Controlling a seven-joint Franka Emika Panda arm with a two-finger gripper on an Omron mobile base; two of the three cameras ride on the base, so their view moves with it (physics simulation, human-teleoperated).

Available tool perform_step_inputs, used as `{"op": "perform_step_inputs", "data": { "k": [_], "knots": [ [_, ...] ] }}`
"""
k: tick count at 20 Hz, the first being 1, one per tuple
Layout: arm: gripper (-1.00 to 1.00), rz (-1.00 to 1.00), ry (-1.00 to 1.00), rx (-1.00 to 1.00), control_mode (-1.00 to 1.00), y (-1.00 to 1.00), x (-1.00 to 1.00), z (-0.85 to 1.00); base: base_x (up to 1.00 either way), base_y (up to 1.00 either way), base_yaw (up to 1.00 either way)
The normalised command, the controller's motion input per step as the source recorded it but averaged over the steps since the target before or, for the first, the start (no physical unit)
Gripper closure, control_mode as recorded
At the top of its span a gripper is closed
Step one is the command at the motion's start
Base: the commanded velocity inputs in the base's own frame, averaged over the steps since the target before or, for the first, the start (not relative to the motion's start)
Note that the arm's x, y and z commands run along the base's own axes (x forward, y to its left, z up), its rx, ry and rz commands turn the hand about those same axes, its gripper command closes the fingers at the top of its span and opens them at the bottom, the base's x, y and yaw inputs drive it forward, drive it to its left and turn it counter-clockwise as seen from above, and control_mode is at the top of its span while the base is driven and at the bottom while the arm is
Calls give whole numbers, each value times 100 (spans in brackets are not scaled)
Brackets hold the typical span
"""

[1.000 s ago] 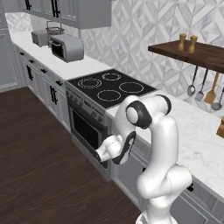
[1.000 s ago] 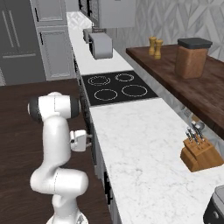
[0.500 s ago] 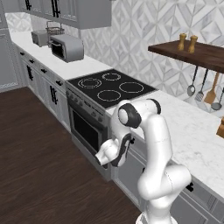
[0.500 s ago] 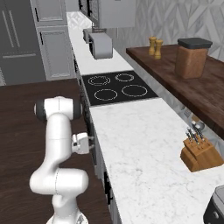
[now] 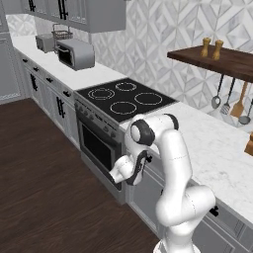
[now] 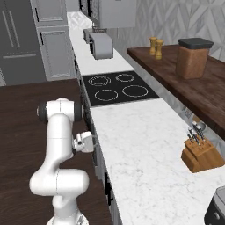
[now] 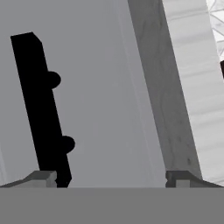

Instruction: Take a straw from the drawer in front and place it inside the glass cup on the dining counter.

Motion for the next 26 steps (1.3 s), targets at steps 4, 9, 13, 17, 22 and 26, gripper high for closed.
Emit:
{"op": "perform_step_inputs", "data": {
  "k": [4,9,13,17,22,26],
  "knots": [
    [-100,0,0,0,-100,-11,35,-13,0,0,0],
    [-100,0,3,0,-100,-4,22,-32,0,0,0],
    [-100,0,5,0,-100,0,8,-31,0,0,0],
    [-100,0,0,0,-100,0,3,-4,0,0,0],
    [-100,0,0,0,-100,-4,22,0,0,0,0],
    [-100,0,0,0,-100,-18,31,0,0,0,0]
  ]
}}
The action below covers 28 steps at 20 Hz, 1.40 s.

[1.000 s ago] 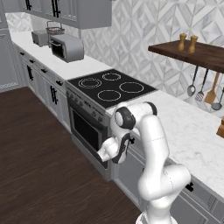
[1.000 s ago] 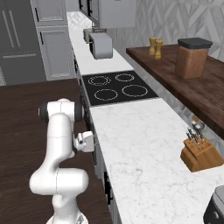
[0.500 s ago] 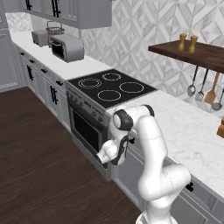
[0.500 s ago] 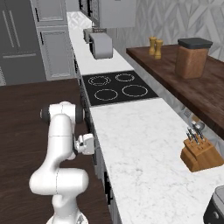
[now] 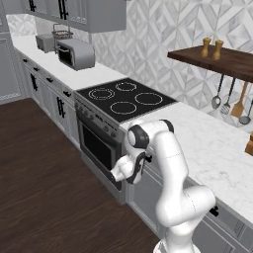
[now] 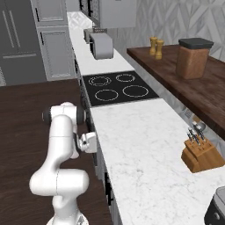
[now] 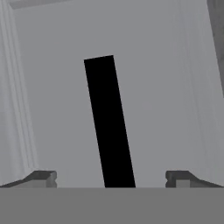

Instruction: Take a straw from the drawer in front and place it inside the glass cup on the dining counter.

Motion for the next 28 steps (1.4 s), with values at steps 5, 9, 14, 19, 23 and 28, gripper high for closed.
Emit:
{"op": "perform_step_inputs", "data": {
  "k": [5,9,14,19,23,28],
  "knots": [
    [-100,0,0,0,-100,-18,43,0,0,0,0],
    [100,0,0,0,-100,-1,15,-1,0,0,0],
    [100,0,0,0,-100,15,-6,0,0,0,0],
    [100,0,1,0,-100,63,-30,0,0,0,0],
    [100,2,6,0,-100,93,-41,0,0,0,0],
    [100,4,10,0,-100,100,-44,0,0,0,0]
  ]
}}
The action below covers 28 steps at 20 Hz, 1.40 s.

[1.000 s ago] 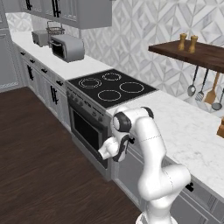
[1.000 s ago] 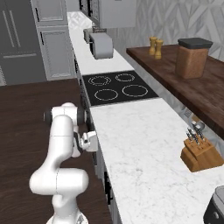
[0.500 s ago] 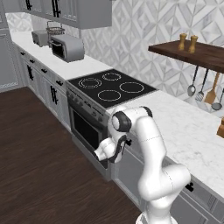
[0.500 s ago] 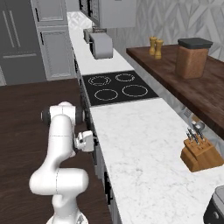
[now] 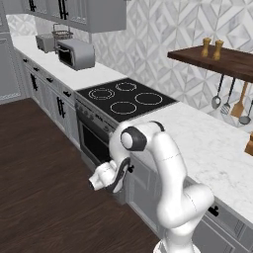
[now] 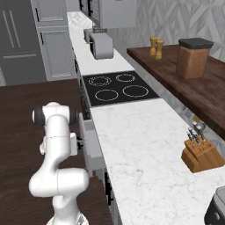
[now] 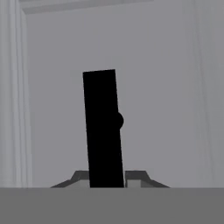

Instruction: Take a straw from the drawer in front and place it inside the glass cup on the dining counter.

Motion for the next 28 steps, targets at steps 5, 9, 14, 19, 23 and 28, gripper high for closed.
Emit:
{"op": "perform_step_inputs", "data": {
  "k": [5,9,14,19,23,28],
  "knots": [
    [100,4,15,0,-100,100,-34,0,0,0,0],
    [100,5,17,0,-100,100,-30,0,0,0,0],
    [100,6,16,0,-100,100,-29,0,0,0,0],
    [-100,5,15,2,-100,87,-16,9,0,0,0],
    [-100,4,20,16,-100,38,-24,38,0,0,0],
    [-100,6,34,32,-100,6,-33,69,0,0,0]
  ]
}}
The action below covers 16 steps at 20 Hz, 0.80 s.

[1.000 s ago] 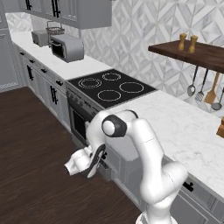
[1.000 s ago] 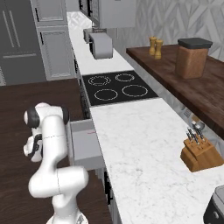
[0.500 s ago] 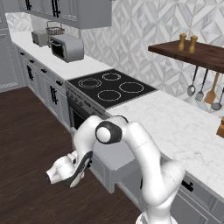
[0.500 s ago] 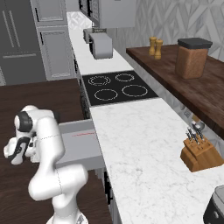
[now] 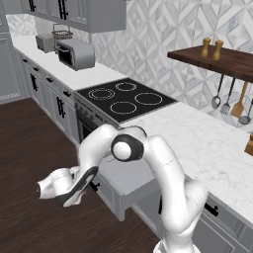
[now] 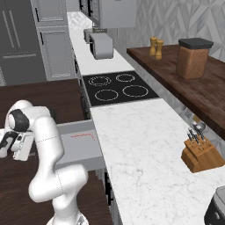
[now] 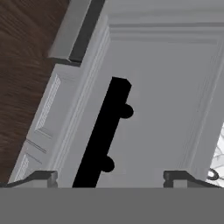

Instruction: Take a straw from the drawer in front and place it inside the glass cup on the dining counter.

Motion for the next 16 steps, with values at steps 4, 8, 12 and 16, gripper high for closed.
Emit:
{"op": "perform_step_inputs", "data": {
  "k": [4,8,12,16],
  "knots": [
    [-100,3,15,37,-100,-16,-46,99,0,0,0],
    [-100,0,0,35,-100,-88,-30,99,0,0,0],
    [-100,-4,7,34,-100,-100,4,73,0,0,0],
    [-100,-7,11,29,-100,-96,45,31,0,0,0]
  ]
}}
